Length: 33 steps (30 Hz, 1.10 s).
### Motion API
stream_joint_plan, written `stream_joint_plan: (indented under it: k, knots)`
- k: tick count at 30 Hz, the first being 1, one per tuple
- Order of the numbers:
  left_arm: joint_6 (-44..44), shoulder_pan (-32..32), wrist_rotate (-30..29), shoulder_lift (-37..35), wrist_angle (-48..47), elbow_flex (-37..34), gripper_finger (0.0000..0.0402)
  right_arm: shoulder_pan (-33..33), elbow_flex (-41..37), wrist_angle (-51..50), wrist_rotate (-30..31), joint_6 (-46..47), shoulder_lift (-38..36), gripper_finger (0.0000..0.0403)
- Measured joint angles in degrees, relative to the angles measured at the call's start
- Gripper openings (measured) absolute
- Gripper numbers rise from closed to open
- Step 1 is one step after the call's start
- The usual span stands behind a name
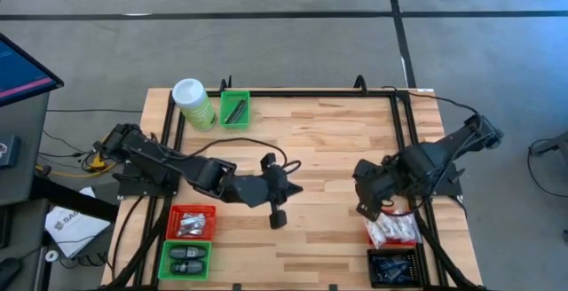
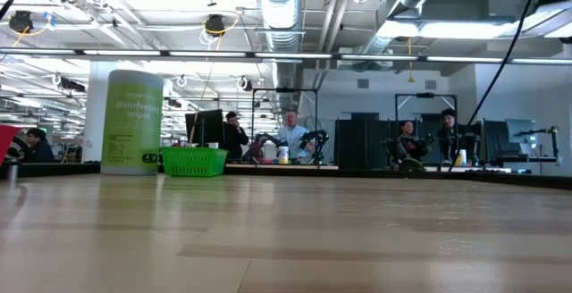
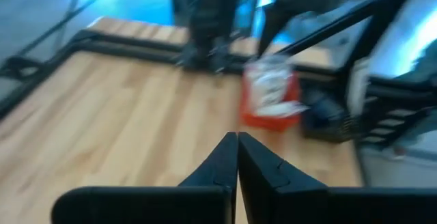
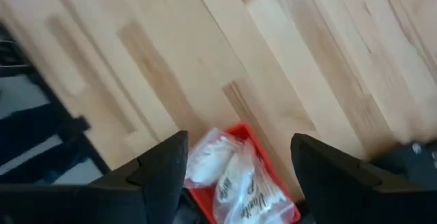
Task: Pick & Place Travel size toiletries
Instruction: Return to Home Position
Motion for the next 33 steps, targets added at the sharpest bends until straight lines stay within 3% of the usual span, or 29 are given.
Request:
stream_joint_plan:
  k: [4, 9, 18, 26, 33]
  knots:
    - [0.18, -0.26, 3.72, -0.59, 5.13, -0.02, 0.0003, -2.63, 4.14, 1.43, 0.79, -4.02, 0.00, 0.0249]
    - [2.19, -0.18, 9.32, -1.98, 9.07, 0.00, 0.0003, -4.50, 10.40, 6.69, 7.41, -11.53, 0.01, 0.0249]
    - [4.78, 3.86, 27.86, -2.91, 10.19, 0.00, 0.0002, -8.42, 17.01, 13.89, 11.35, -19.90, 0.00, 0.0249]
    - [9.16, 7.14, 32.73, -2.97, 14.81, 0.00, 0.0001, -9.76, 17.40, 19.86, 11.54, -25.74, -0.40, 0.0249]
    - [9.29, 11.21, 38.00, -4.51, 22.53, -4.17, 0.0001, -8.31, 17.42, 26.54, 21.62, -32.25, -3.61, 0.0244]
